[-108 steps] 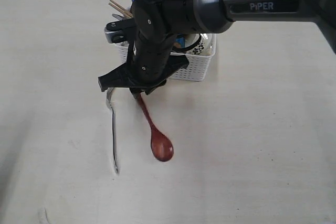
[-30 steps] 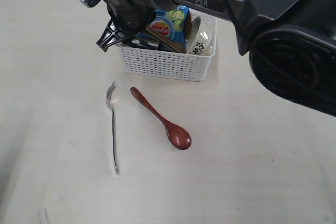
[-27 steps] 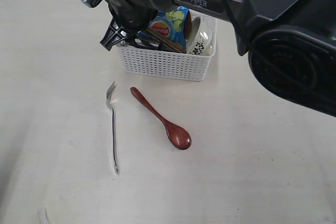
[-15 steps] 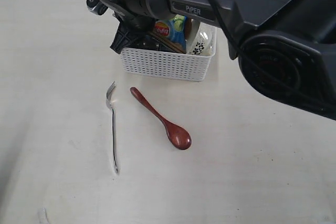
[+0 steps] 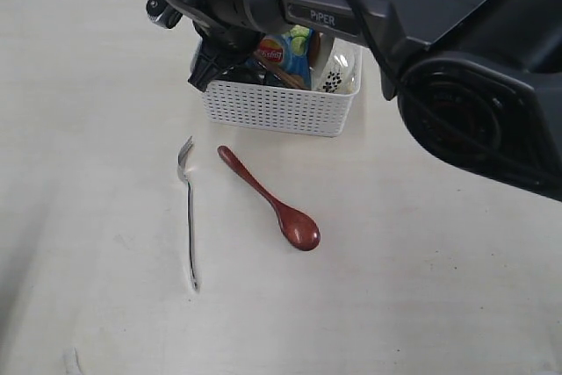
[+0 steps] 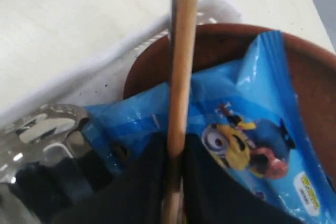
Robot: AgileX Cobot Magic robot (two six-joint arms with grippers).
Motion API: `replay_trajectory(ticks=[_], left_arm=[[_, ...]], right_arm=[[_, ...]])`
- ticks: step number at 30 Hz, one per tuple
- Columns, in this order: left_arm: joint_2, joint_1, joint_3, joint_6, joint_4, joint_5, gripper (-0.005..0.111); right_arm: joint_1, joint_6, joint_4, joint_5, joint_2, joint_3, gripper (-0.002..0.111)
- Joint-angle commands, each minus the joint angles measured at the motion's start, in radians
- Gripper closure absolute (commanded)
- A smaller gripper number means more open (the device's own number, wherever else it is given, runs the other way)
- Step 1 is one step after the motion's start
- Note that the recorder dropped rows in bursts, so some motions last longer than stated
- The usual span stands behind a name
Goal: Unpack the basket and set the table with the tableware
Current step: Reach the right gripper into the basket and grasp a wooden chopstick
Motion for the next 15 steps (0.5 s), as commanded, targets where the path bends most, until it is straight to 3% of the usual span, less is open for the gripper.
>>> replay_trajectory(ticks=[1, 15], left_arm=[[-0.002, 0.002, -0.004, -0.003, -0.005, -0.001, 0.107], [-0.002, 0.002, -0.004, -0.001, -0.005, -0.001, 0.107]], right_arm=[[0.001, 0.0, 0.037, 0.028, -0.029, 0.003, 0.109], [0.001, -0.002, 0.039, 0.013, -0.135, 0.003, 0.109]])
